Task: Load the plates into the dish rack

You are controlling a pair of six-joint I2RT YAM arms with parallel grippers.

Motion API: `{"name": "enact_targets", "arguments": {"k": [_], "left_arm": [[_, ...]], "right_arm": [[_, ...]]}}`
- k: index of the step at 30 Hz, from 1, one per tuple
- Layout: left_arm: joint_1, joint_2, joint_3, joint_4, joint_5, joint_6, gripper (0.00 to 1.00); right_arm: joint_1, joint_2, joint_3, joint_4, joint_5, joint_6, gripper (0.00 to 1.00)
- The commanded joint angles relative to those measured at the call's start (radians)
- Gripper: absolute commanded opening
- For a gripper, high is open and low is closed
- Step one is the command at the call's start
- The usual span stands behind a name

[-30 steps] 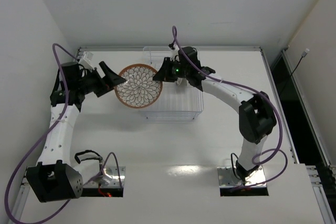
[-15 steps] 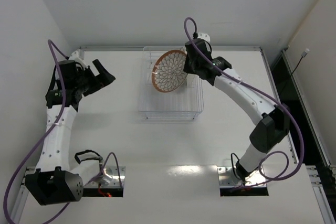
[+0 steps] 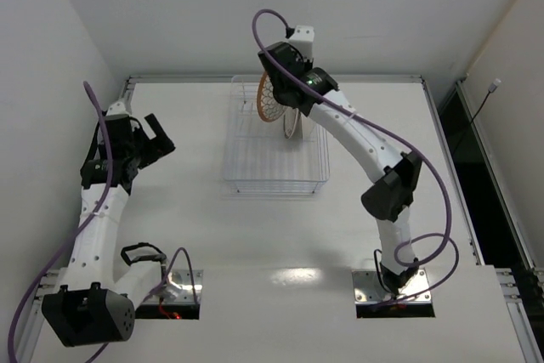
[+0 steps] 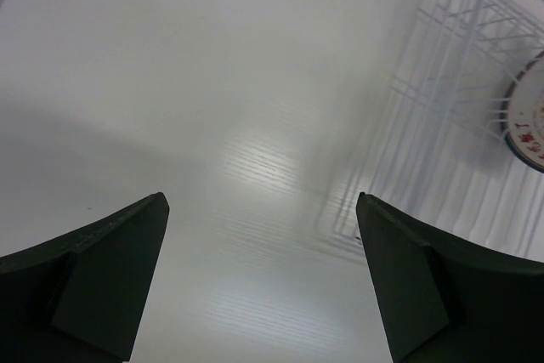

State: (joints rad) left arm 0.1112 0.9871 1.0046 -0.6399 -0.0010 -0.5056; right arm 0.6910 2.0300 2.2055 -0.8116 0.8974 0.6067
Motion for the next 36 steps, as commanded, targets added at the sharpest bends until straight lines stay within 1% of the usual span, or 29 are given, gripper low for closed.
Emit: {"name": "enact_targets", "arguments": {"k": [1, 3, 6, 11, 15, 17, 20, 28, 30, 36], "left_arm": [[-0.008, -0.037, -0.040, 0.042, -0.115, 0.003, 0.92], [-0.008, -0.073, -0.066, 0.052, -0.145, -0.010, 0.92], [-0.008, -0.125, -0.066, 0.066, -0.145, -0.022, 0.92], [-0.008, -0.148, -0.077, 0.056, -0.145, -0.033, 0.92], [-0.008, -0.148, -0.086, 0.045, -0.145, -0.033, 0.92], [-0.008, -0.148, -0.086, 0.045, -0.145, -0.033, 0.92], [-0.008, -0.148, -0.086, 0.045, -0.145, -0.033, 0.92], [-0.008, -0.139, -0.086, 0.045, -0.145, -0.033, 0.92], [-0.008, -0.139, -0.086, 0.045, -0.145, -0.033, 0.92], [-0.008, -0.139, -0.086, 0.045, -0.145, -0.033, 0.92]], "right_arm": [[0.021, 0.010, 0.065, 0.025, 0.173, -0.018, 0.00], [0.031, 0.022, 0.056, 0.025, 0.210, -0.018, 0.00], [0.031, 0.050, 0.056, 0.025, 0.256, -0.027, 0.00], [0.041, 0.096, 0.092, 0.034, 0.305, -0.068, 0.00], [0.050, 0.127, 0.092, 0.142, 0.397, -0.180, 0.00], [0.059, 0.137, 0.092, 0.186, 0.428, -0.267, 0.00], [0.070, 0.159, 0.083, 0.294, 0.468, -0.366, 0.00], [0.090, 0.228, 0.083, 0.460, 0.514, -0.544, 0.00], [0.099, 0.246, 0.094, 0.506, 0.537, -0.577, 0.00], [0.108, 0.279, 0.108, 0.506, 0.528, -0.578, 0.00]]}}
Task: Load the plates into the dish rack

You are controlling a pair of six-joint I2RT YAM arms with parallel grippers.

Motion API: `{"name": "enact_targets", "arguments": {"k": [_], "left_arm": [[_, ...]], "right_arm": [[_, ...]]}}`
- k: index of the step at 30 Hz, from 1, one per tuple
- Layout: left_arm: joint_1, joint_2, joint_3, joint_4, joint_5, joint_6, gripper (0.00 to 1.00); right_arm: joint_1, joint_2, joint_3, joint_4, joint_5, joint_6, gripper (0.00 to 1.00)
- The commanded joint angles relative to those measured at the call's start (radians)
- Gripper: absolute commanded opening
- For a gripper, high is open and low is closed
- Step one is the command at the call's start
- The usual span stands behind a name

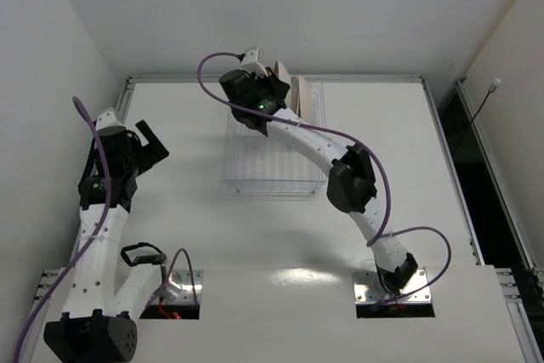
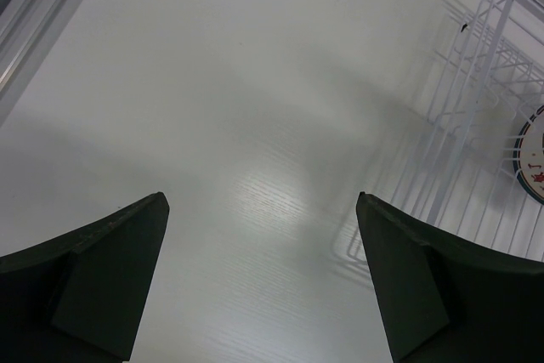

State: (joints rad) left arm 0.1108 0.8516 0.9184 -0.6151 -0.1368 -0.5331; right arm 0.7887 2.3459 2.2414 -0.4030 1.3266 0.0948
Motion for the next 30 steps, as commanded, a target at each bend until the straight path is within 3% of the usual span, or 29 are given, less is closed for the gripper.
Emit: {"name": "enact_targets", "arguments": {"k": [1, 24, 30], "left_arm": [[-0.008, -0.003, 0.000, 0.020, -0.009, -0.005, 0.92], [-0.008, 0.015, 0.000, 0.020, 0.000, -0.005, 0.92], [-0.008, 0.015, 0.000, 0.020, 0.000, -0.005, 0.92]], "right_arm": [[0.011, -0.037, 0.072, 0.098, 0.098, -0.066, 0.00], [0.060, 0.081, 0.072, 0.095, 0.098, -0.092, 0.03], [0.060, 0.101, 0.072, -0.086, -0.024, 0.133, 0.06]]}}
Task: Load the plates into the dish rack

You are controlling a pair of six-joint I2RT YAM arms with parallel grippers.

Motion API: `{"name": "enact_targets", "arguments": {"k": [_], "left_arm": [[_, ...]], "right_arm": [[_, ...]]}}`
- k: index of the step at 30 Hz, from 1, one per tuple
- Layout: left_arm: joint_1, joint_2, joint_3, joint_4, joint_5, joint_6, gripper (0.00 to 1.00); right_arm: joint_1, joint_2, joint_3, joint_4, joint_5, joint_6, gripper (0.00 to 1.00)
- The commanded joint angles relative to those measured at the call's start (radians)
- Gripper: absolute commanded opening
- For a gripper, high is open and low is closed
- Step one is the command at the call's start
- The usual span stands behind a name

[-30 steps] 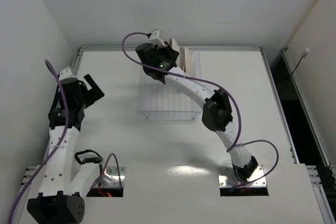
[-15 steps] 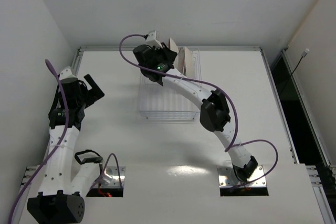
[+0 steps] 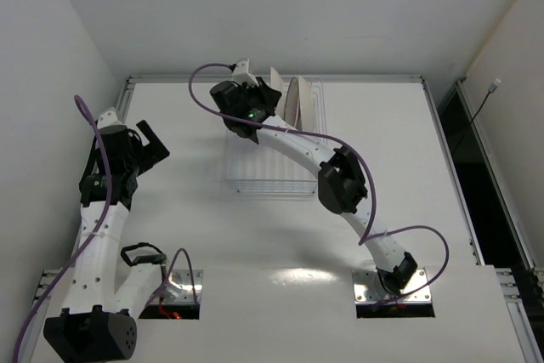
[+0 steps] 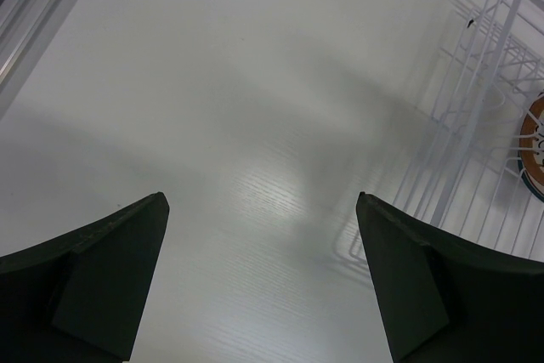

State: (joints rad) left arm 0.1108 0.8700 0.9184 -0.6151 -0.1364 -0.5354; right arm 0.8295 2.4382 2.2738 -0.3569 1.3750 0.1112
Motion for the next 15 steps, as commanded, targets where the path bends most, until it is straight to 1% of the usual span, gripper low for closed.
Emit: {"name": "enact_targets", "arguments": {"k": [1, 2, 6, 7, 10, 11, 13, 15], "left_arm": [[-0.008, -0.003, 0.000, 0.020, 0.000, -0.003, 0.92], [-0.008, -0.003, 0.000, 0.020, 0.000, -0.003, 0.92], [-0.008, -0.003, 0.000, 0.020, 0.000, -0.003, 0.92], [-0.008, -0.003, 0.000, 0.020, 0.000, -0.003, 0.92], [-0.008, -0.003, 0.000, 0.020, 0.000, -0.003, 0.92], [-0.008, 0.006, 0.000, 0.020, 0.000, -0.003, 0.92], [-0.008, 0.006, 0.000, 0.020, 0.000, -0.003, 0.92], [-0.008, 0.006, 0.000, 0.020, 0.000, -0.003, 0.92]], "right_arm": [[0.010, 0.008, 0.039, -0.152, -0.103, 0.142, 0.06], [0.010, 0.008, 0.029, -0.177, -0.120, 0.160, 0.06], [0.000, 0.008, 0.004, -0.188, -0.160, 0.202, 0.06], [0.000, -0.001, -0.005, -0.197, -0.171, 0.212, 0.08], [0.000, -0.001, -0.017, -0.197, -0.211, 0.235, 0.22], [0.000, -0.010, -0.031, -0.206, -0.221, 0.252, 0.33], [0.000, -0.019, -0.045, -0.206, -0.255, 0.278, 0.42], [0.000, -0.019, -0.056, -0.215, -0.264, 0.291, 0.46]]}}
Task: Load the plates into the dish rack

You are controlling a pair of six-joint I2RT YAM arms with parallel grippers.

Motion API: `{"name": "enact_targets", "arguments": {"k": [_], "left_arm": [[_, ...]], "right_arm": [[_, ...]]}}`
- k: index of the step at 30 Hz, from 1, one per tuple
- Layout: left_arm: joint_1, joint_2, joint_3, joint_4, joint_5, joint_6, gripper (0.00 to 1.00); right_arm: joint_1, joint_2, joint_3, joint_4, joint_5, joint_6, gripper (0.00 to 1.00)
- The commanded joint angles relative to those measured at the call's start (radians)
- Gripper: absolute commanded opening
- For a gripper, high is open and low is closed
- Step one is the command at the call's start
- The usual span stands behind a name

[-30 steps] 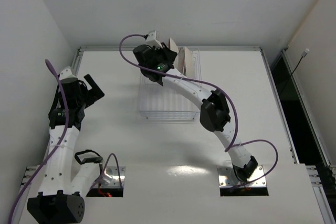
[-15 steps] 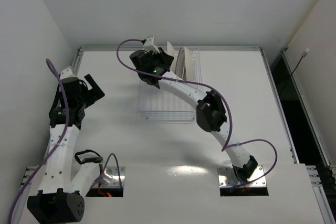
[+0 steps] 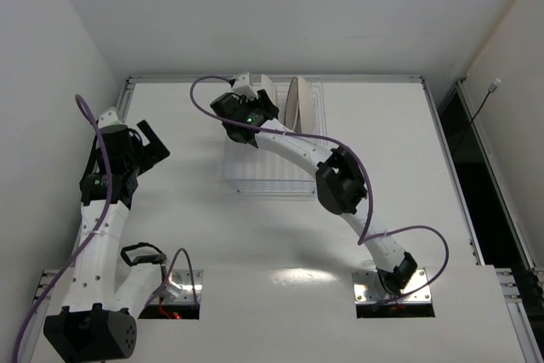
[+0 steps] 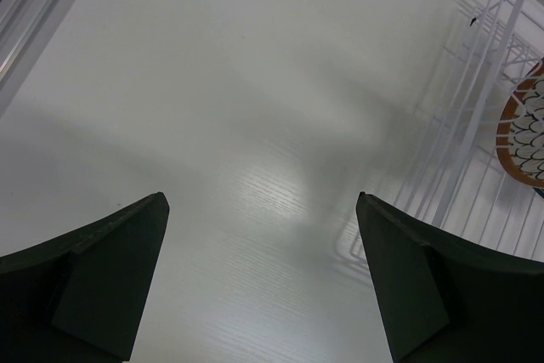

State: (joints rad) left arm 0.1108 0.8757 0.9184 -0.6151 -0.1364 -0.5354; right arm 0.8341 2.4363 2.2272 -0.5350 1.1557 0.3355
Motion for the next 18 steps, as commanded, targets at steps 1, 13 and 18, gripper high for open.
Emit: {"name": "enact_targets", "arguments": {"k": [1, 13, 18], "left_arm": [[-0.008, 0.000, 0.000, 0.020, 0.000, -0.003, 0.92], [-0.008, 0.000, 0.000, 0.020, 0.009, -0.003, 0.92], [-0.008, 0.000, 0.000, 0.020, 0.009, -0.003, 0.92]], "right_arm": [[-0.004, -0.017, -0.009, -0.037, -0.045, 0.066, 0.46], [-0.004, -0.092, -0.009, -0.046, -0.036, 0.077, 0.68], [-0.024, -0.135, -0.009, -0.025, -0.027, 0.059, 0.73]]}}
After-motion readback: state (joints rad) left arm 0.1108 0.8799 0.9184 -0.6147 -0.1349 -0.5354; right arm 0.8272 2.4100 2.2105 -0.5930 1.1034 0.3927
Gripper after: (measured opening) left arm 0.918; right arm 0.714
